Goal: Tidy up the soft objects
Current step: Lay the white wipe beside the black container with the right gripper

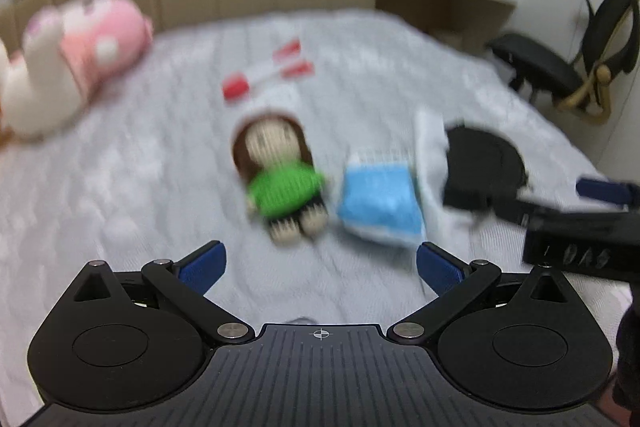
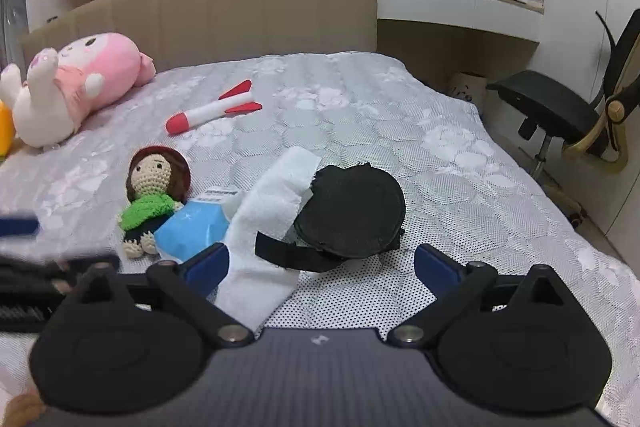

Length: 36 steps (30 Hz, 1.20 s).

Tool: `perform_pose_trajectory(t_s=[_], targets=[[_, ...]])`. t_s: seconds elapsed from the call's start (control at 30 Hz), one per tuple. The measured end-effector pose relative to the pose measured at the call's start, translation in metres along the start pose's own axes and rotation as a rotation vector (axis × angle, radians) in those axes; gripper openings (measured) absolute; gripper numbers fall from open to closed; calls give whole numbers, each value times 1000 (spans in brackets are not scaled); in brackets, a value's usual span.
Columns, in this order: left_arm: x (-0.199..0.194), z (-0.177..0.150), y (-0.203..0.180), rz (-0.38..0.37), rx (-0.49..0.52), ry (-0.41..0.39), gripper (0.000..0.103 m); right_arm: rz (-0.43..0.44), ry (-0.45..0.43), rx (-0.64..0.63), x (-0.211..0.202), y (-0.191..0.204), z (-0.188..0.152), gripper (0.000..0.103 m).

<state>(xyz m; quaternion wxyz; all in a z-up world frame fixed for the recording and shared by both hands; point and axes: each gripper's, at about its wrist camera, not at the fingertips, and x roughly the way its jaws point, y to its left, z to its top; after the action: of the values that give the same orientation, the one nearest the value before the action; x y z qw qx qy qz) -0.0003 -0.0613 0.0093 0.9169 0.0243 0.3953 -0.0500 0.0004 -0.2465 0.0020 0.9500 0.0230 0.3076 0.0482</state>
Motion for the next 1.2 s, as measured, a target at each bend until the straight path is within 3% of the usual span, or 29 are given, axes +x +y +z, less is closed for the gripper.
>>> perform_pose_trajectory(t_s=[0.13, 0.27, 0.4, 0.5, 0.7, 0.77, 0.9, 1.2], targets=[[11, -3, -2, 17, -28, 43, 103, -23, 6, -5, 0, -2, 0, 102], [8, -2, -7, 55, -53, -6, 103, -5, 28, -16, 8, -1, 6, 102], [14, 7, -12, 61, -88, -5, 103, 87, 46, -141, 19, 7, 31, 102], [20, 10, -14, 52, -120, 20, 103, 78, 10, -207, 18, 2, 33, 102], [33, 2, -22, 41, -90, 94, 103, -20, 86, -129, 30, -15, 13, 102], [35, 2, -26, 29, -79, 106, 103, -43, 55, -147, 29, -12, 16, 102], [39, 0, -32, 18, -62, 132, 103, -27, 90, -123, 34, -13, 16, 102], [36, 3, -20, 31, -140, 132, 103, -13, 117, -73, 37, -24, 20, 102]])
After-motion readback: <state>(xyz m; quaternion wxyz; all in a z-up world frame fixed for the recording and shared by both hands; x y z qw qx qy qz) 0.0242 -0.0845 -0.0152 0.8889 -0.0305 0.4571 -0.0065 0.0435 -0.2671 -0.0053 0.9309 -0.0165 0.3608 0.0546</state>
